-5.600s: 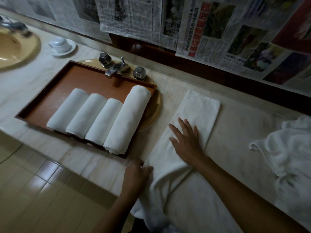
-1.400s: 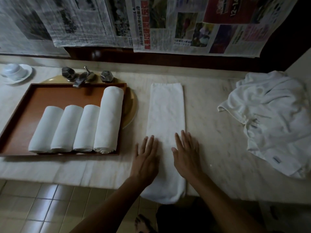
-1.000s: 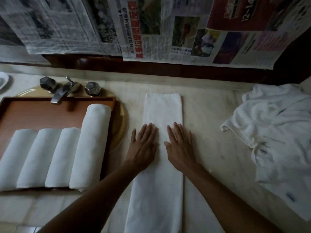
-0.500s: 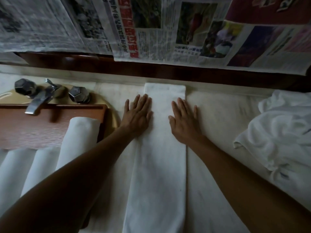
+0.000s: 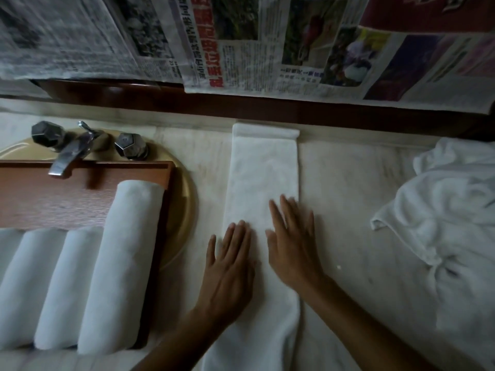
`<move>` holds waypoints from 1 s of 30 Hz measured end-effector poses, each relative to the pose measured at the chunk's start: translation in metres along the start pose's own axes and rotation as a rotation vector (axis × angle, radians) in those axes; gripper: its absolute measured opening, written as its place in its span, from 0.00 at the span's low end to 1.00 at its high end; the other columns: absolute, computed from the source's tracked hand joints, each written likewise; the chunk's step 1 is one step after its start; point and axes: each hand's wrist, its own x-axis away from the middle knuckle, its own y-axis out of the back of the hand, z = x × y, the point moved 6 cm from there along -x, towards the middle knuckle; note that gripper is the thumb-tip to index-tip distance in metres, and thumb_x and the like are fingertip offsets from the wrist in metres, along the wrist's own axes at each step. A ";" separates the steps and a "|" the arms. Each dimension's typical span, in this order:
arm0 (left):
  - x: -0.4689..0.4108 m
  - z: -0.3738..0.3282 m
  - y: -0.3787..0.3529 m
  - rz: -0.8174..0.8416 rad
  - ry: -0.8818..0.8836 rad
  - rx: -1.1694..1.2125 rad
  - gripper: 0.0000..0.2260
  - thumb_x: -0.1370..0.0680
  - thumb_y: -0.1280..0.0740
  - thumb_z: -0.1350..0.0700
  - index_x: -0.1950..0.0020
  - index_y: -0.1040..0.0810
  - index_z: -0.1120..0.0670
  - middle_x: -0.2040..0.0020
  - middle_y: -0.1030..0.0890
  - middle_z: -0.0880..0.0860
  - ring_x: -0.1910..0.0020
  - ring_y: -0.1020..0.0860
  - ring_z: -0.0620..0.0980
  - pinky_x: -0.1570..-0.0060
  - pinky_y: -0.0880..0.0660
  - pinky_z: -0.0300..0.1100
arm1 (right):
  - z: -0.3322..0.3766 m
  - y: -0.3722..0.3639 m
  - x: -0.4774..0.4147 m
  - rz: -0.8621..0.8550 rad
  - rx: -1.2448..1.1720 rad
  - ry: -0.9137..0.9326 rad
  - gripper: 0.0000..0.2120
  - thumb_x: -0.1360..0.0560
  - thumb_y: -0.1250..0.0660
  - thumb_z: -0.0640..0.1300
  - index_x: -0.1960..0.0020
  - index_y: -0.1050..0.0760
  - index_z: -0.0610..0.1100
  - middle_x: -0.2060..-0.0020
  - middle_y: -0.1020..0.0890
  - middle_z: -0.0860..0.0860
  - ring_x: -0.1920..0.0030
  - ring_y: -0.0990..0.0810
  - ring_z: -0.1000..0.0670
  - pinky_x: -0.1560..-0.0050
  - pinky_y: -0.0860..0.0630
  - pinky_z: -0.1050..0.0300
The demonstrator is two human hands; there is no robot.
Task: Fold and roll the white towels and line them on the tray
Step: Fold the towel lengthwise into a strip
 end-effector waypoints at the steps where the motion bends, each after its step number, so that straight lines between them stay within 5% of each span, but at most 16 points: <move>1: 0.005 0.003 -0.004 0.011 0.002 -0.005 0.27 0.15 0.49 0.46 0.16 0.45 0.53 0.16 0.48 0.52 0.17 0.51 0.50 0.23 0.48 0.63 | 0.002 -0.006 0.019 0.012 0.028 0.036 0.28 0.16 0.47 0.53 0.18 0.43 0.48 0.18 0.45 0.47 0.18 0.49 0.45 0.23 0.47 0.32; 9: 0.001 0.020 0.001 0.024 0.075 -0.085 0.29 0.15 0.53 0.41 0.16 0.55 0.50 0.16 0.55 0.50 0.17 0.60 0.49 0.21 0.56 0.62 | -0.039 -0.010 0.003 0.058 0.143 -0.123 0.29 0.16 0.52 0.58 0.18 0.43 0.51 0.18 0.44 0.47 0.18 0.47 0.42 0.24 0.52 0.29; 18: 0.085 -0.001 -0.013 0.022 -0.014 -0.065 0.28 0.14 0.53 0.42 0.16 0.49 0.50 0.16 0.52 0.52 0.17 0.55 0.51 0.22 0.52 0.65 | -0.005 -0.003 0.106 0.043 0.076 -0.077 0.26 0.16 0.48 0.58 0.20 0.37 0.52 0.19 0.39 0.48 0.19 0.43 0.42 0.24 0.49 0.29; 21: 0.095 0.008 -0.003 0.032 0.049 -0.057 0.29 0.15 0.57 0.42 0.16 0.51 0.52 0.16 0.54 0.54 0.17 0.57 0.54 0.21 0.56 0.62 | -0.027 0.007 0.113 0.044 0.076 -0.216 0.26 0.19 0.45 0.54 0.23 0.32 0.48 0.23 0.32 0.44 0.22 0.36 0.39 0.26 0.42 0.30; 23: 0.119 0.008 0.009 0.001 0.106 -0.015 0.28 0.15 0.50 0.45 0.16 0.45 0.54 0.16 0.48 0.57 0.17 0.50 0.57 0.21 0.48 0.60 | -0.027 0.023 0.141 -0.056 -0.027 -0.260 0.25 0.19 0.44 0.51 0.27 0.27 0.42 0.29 0.25 0.39 0.28 0.29 0.36 0.30 0.33 0.35; 27: 0.183 0.013 0.026 -0.142 0.255 0.201 0.19 0.22 0.29 0.57 0.31 0.25 0.55 0.39 0.22 0.53 0.42 0.23 0.55 0.45 0.24 0.49 | -0.008 0.044 0.227 -0.074 -0.270 -0.334 0.23 0.22 0.44 0.48 0.35 0.21 0.39 0.41 0.19 0.41 0.41 0.21 0.38 0.40 0.23 0.47; 30: 0.222 0.020 0.020 -0.091 0.392 0.295 0.05 0.21 0.30 0.56 0.45 0.21 0.51 0.55 0.26 0.43 0.51 0.24 0.51 0.58 0.32 0.39 | 0.007 0.042 0.287 -0.090 -0.311 -0.379 0.16 0.25 0.39 0.46 0.44 0.18 0.42 0.50 0.18 0.44 0.50 0.19 0.39 0.49 0.22 0.49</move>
